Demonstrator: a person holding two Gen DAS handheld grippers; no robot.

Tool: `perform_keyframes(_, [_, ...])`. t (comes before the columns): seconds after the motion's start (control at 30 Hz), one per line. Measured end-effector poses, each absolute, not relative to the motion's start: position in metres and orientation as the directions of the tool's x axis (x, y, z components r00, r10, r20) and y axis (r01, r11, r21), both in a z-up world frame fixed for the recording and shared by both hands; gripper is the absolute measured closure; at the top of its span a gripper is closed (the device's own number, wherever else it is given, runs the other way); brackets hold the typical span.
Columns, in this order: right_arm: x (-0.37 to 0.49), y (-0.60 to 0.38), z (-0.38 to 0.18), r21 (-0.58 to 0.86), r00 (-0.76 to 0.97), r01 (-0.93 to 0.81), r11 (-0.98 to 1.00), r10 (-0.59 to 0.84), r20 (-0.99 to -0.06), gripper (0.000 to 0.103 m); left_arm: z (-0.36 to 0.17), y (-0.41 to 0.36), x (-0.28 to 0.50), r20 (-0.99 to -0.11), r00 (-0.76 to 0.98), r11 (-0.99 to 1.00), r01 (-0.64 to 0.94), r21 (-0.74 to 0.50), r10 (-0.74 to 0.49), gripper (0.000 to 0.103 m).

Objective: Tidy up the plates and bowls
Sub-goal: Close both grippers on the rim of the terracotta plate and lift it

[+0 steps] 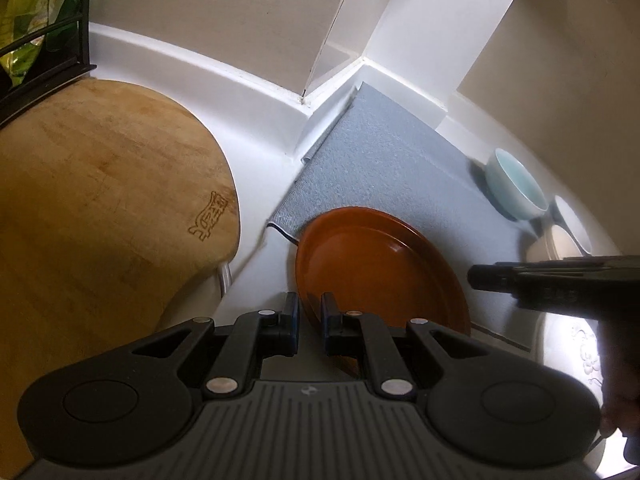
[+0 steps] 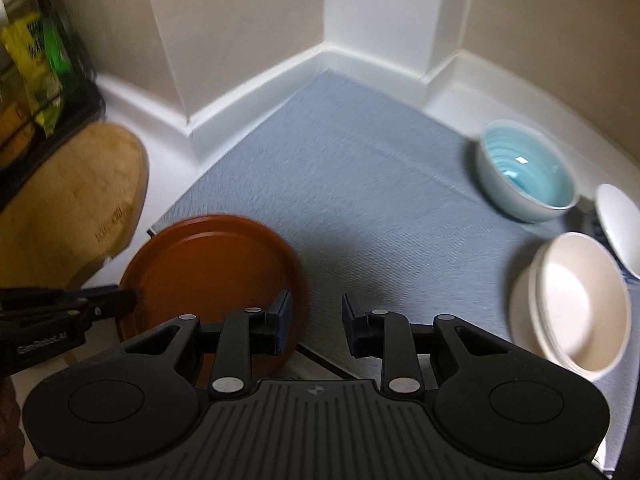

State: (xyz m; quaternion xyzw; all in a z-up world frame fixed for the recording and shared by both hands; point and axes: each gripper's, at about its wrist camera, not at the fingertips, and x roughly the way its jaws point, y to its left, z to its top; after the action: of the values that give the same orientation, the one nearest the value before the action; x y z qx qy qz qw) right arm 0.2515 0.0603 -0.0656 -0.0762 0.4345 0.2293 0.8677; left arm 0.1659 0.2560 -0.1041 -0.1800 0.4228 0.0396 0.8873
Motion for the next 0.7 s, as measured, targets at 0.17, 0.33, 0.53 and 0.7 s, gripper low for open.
perform_keyframes(0.17, [0.261,0.068,-0.083,0.070,0.474,-0.453,0.889,0.307,-0.825,0.073,-0.108,0.260,0.170,-0.766,0.637,0.929,-0.228,-0.293,-0.085,0.092])
perform_keyframes(0.33, [0.269,0.074,-0.094,0.110,0.418,-0.456,0.883,0.322,-0.850,0.073,-0.111,0.260,0.173,-0.770,0.632,0.931,-0.219,-0.290,-0.091,0.092])
perform_keyframes(0.53, [0.271,0.077,-0.093,0.119,0.408,-0.477,0.871,0.339,-0.848,0.073,-0.114,0.259,0.176,-0.769,0.631,0.936,-0.202,-0.290,-0.102,0.092])
perform_keyframes(0.7, [0.267,0.075,-0.093,0.120,0.414,-0.490,0.863,0.352,-0.840,0.084,-0.113,0.258,0.175,-0.768,0.634,0.939,-0.205,-0.277,-0.088,0.093])
